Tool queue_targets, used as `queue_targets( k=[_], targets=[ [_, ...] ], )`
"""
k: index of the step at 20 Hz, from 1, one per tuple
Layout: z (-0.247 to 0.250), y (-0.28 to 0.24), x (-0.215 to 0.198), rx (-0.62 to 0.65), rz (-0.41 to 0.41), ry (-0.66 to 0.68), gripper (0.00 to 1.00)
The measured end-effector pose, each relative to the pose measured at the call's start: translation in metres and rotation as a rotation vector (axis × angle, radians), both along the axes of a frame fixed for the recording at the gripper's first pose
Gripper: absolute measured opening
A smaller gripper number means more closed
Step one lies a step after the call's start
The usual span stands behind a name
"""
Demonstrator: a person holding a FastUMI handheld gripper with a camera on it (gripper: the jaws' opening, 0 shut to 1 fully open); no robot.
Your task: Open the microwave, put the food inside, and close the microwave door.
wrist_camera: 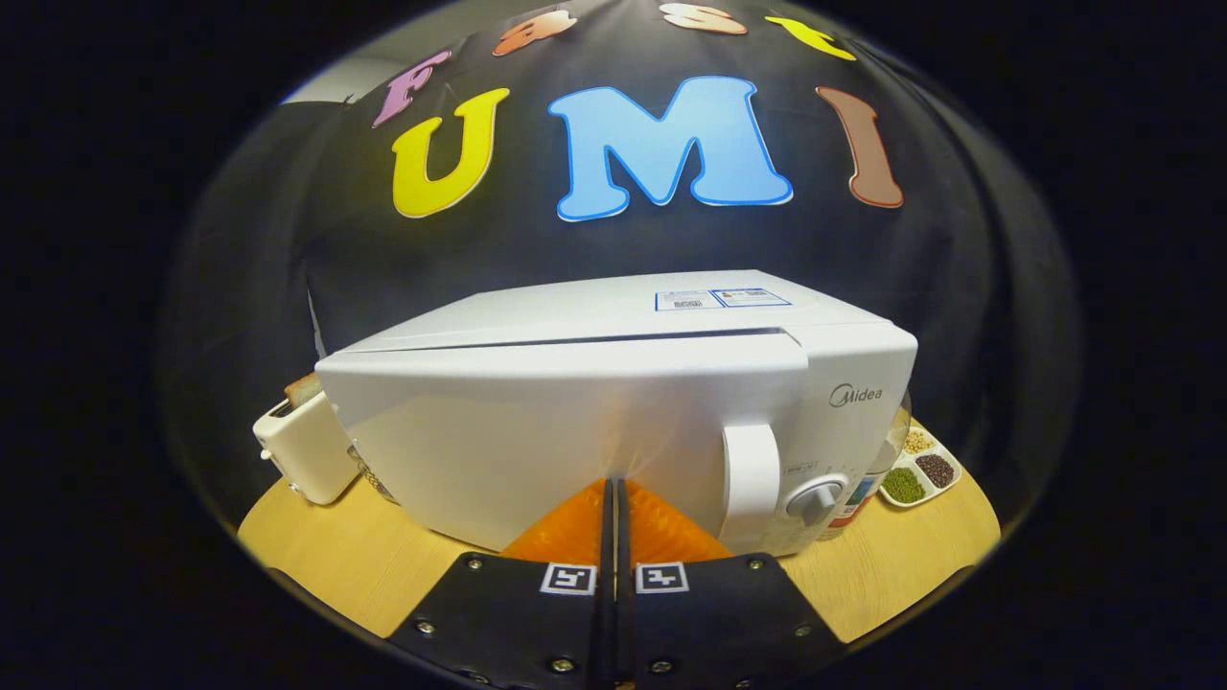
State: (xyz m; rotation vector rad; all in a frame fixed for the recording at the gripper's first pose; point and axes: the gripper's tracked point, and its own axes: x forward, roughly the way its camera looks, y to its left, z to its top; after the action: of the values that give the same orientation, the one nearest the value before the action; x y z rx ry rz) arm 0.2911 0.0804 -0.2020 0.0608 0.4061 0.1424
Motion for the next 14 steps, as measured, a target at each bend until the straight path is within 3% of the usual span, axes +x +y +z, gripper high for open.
queue_targets(
  k=[6,14],
  targets=[
    [0.010,-0.003,-0.009,-0.062,0.020,-0.035,0.01],
    [0.081,-0.002,-0.116,-0.106,0.012,-0.208,0.01]
  ],
)
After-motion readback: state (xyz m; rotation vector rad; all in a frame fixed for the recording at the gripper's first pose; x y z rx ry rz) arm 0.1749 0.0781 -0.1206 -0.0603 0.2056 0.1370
